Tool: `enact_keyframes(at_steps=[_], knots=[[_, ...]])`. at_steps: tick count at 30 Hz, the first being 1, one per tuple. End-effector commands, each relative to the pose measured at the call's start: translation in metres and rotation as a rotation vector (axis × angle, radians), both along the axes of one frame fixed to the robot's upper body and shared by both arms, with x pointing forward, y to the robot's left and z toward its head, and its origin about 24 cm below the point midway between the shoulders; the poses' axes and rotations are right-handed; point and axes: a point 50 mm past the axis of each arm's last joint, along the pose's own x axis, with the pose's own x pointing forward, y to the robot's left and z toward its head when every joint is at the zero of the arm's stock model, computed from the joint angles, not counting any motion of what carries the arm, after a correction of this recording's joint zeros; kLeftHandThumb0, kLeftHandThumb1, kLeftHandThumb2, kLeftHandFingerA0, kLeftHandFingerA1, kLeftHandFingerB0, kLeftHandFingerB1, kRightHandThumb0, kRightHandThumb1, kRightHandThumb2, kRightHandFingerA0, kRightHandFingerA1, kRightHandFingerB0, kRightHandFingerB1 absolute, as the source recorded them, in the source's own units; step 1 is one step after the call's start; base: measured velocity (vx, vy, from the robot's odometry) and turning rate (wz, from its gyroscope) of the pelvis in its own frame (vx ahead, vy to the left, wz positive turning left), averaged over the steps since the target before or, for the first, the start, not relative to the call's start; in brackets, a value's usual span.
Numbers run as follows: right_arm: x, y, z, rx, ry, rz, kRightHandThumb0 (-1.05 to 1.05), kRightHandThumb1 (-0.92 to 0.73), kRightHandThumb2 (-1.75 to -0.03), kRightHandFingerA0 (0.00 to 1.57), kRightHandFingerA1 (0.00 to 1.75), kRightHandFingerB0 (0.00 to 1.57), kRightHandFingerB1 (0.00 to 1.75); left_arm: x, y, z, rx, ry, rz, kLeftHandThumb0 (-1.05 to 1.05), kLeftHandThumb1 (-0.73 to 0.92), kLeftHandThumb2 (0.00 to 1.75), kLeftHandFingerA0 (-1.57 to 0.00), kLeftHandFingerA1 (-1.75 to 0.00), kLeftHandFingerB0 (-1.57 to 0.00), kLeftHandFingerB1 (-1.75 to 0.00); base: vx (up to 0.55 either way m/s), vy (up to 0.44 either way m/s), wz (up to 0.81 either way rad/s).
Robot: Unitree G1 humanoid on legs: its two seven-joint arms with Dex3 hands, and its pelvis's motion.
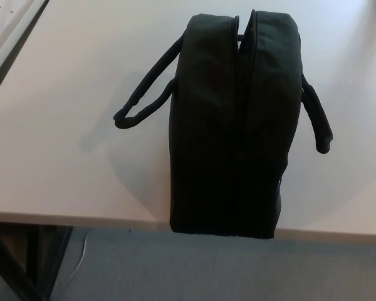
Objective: A lunch bag is kept on the middle of the desk and the robot uses both its hands to grab the opening of the bag from the left and right and moves its hands away from each other to spread the bag open
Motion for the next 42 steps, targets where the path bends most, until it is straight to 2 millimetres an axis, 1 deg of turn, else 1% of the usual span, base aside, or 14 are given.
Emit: enact_keyframes(at_steps=[1, 11, 14, 15, 18, 20, 21, 22, 29, 30, 32, 34, 35, 42], knots=[[0.004, 0.016, 0.045, -0.052, -0.545, 0.255, -0.23, -0.56, -0.56, 0.41, 0.4, 0.3, 0.34, 0.009, 0.007, 0.063, 0.068, -0.588, -0.145, -0.08, 0.62, 0.58, -0.56, -0.42, -0.25, -0.3, 0.0, 0.0, 0.0], [0.008, -0.026, 0.125, -0.222, -1.019, 0.084, -0.24, -0.56, -0.57, 0.22, 0.35, 0.11, 0.27, 0.006, 0.04, 0.137, 0.28, -1.129, 0.007, -0.01, 0.42, 0.89, -0.3, -0.55, -0.1, -0.48, 0.0, 0.0, 0.0], [0.017, -0.043, 0.164, -0.244, -1.211, 0.049, -0.18, -0.53, -0.55, 0.27, 0.38, 0.14, 0.29, 0.014, 0.052, 0.171, 0.399, -1.254, -0.032, -0.04, 0.41, 0.89, -0.36, -0.57, -0.12, -0.49, 0.0, 0.0, 0.0], [0.02, -0.046, 0.173, -0.248, -1.253, 0.049, -0.17, -0.53, -0.55, 0.31, 0.38, 0.16, 0.3, 0.016, 0.055, 0.18, 0.443, -1.277, -0.04, -0.08, 0.59, 0.58, -0.51, -0.39, -0.25, -0.31, 0.0, 0.0, 0.0], [0.025, -0.054, 0.199, -0.237, -1.358, 0.066, -0.17, -0.53, -0.56, 0.27, 0.37, 0.13, 0.28, 0.023, 0.067, 0.21, 0.549, -1.389, -0.01, -0.02, 0.37, 0.87, -0.36, -0.58, -0.14, -0.49, 0.0, 0.0, 0.0], [0.028, -0.056, 0.21, -0.252, -1.396, 0.067, -0.19, -0.55, -0.56, 0.28, 0.37, 0.16, 0.28, 0.026, 0.071, 0.221, 0.567, -1.425, -0.007, -0.04, 0.56, 0.57, -0.48, -0.38, -0.23, -0.29, 0.0, 0.0, 0.0], [0.031, -0.057, 0.22, -0.275, -1.44, 0.079, -0.19, -0.54, -0.56, 0.25, 0.37, 0.15, 0.29, 0.031, 0.074, 0.234, 0.594, -1.472, -0.008, -0.05, 0.39, 0.88, -0.45, -0.61, -0.09, -0.48, 0.0, 0.0, 0.0], [0.033, -0.057, 0.227, -0.282, -1.471, 0.088, -0.14, -0.52, -0.55, 0.24, 0.35, 0.16, 0.29, 0.034, 0.076, 0.242, 0.606, -1.507, -0.013, -0.07, 0.57, 0.57, -0.57, -0.38, -0.24, -0.29, 0.0, 0.0, 0.0], [0.055, -0.062, 0.262, -0.338, -1.581, 0.123, -0.17, -0.53, -0.56, 0.27, 0.33, 0.14, 0.28, 0.058, 0.081, 0.287, 0.668, -1.644, -0.086, -0.1, 0.64, 0.59, -0.6, -0.39, -0.31, -0.31, 0.0, 0.0, 0.0], [0.062, -0.065, 0.266, -0.349, -1.573, 0.126, -0.21, -0.55, -0.56, 0.31, 0.34, 0.22, 0.29, 0.064, 0.08, 0.289, 0.647, -1.641, -0.105, -0.13, 0.64, 0.59, -0.84, -1.16, -0.33, -0.32, 0.0, 0.0, 0.0], [0.079, -0.071, 0.276, -0.393, -1.542, 0.132, -0.24, -0.49, -0.6, 0.29, 0.39, 0.24, 0.34, 0.079, 0.078, 0.293, 0.606, -1.616, -0.158, -0.13, 0.63, 0.6, -0.81, -1.45, -0.31, -0.32, 0.0, 0.0, 0.0], [0.092, -0.077, 0.28, -0.439, -1.507, 0.134, -0.14, -0.48, -0.55, 0.32, 0.4, 0.26, 0.33, 0.089, 0.077, 0.295, 0.596, -1.573, -0.2, -0.12, 0.63, 0.59, -0.68, -1.17, -0.33, -0.32, 0.0, 0.0, 0.0], [0.109, -0.086, 0.285, -0.483, -1.441, 0.144, -0.04, -0.46, -0.53, 0.36, 0.4, 0.28, 0.32, 0.102, 0.074, 0.3, 0.619, -1.548, -0.242, -0.03, 0.58, 0.56, -0.62, -0.4, -0.35, -0.32, 0.0, 0.0, 0.0], [0.162, -0.092, 0.3, -0.685, -1.261, 0.214, -0.24, -0.52, -0.55, 0.37, 0.35, 0.28, 0.31, 0.143, 0.054, 0.313, 0.779, -1.428, -0.463, -0.04, 0.52, 0.55, -0.51, -0.36, -0.37, -0.32, 0.0, 0.0, 0.0]])
